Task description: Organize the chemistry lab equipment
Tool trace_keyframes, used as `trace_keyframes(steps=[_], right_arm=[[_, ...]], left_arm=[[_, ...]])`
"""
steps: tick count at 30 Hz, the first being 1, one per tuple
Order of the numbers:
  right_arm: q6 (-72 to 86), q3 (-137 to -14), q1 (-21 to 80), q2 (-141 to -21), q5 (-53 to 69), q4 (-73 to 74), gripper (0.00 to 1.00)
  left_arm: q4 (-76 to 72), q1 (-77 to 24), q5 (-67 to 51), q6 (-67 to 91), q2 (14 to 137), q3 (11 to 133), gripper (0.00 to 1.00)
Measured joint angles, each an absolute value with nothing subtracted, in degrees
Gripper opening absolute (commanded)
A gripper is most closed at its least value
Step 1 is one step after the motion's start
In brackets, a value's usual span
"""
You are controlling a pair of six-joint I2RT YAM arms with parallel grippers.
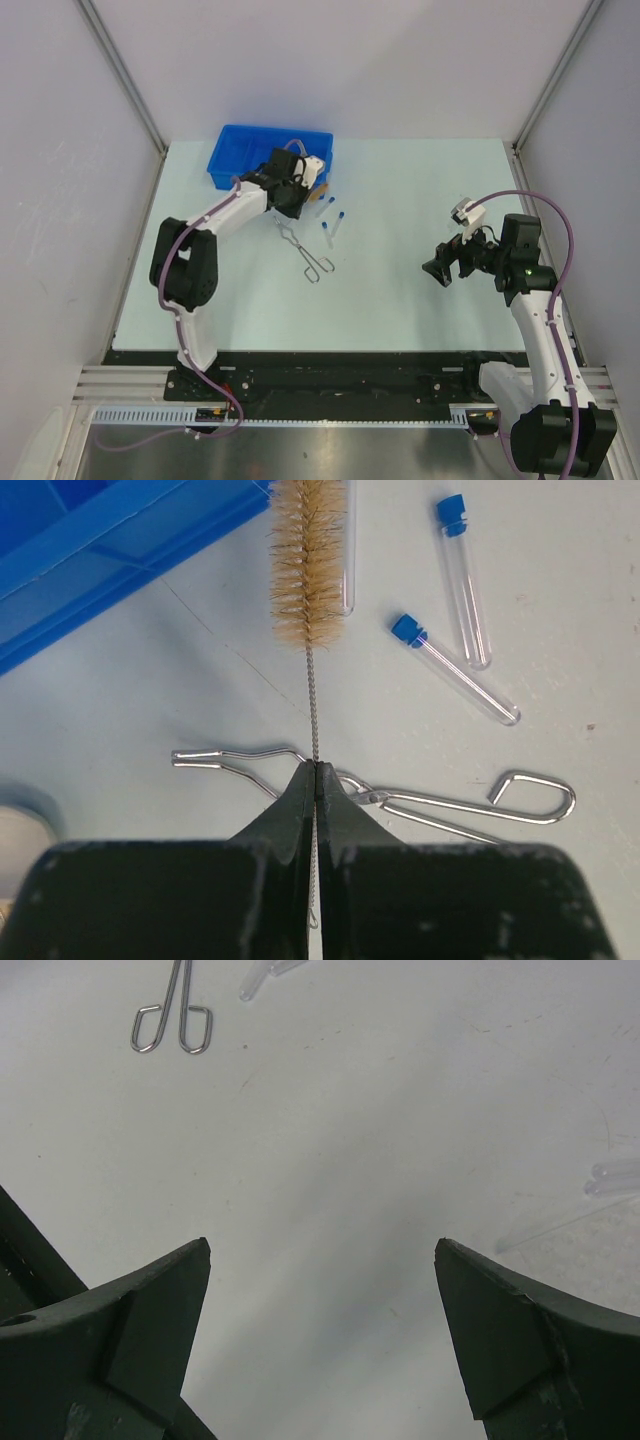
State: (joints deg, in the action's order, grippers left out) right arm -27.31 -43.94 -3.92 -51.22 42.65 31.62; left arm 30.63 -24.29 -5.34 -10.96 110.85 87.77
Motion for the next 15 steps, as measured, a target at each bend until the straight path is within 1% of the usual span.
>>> trace_keyframes(steps=[15], right_arm=[[-27.9,-43.9,-3.9,-51.2,42.4,31.7,1.00]], left_arm=[[30.3,-25.1,-7.8,-11.0,99.1,82.0,0.00]])
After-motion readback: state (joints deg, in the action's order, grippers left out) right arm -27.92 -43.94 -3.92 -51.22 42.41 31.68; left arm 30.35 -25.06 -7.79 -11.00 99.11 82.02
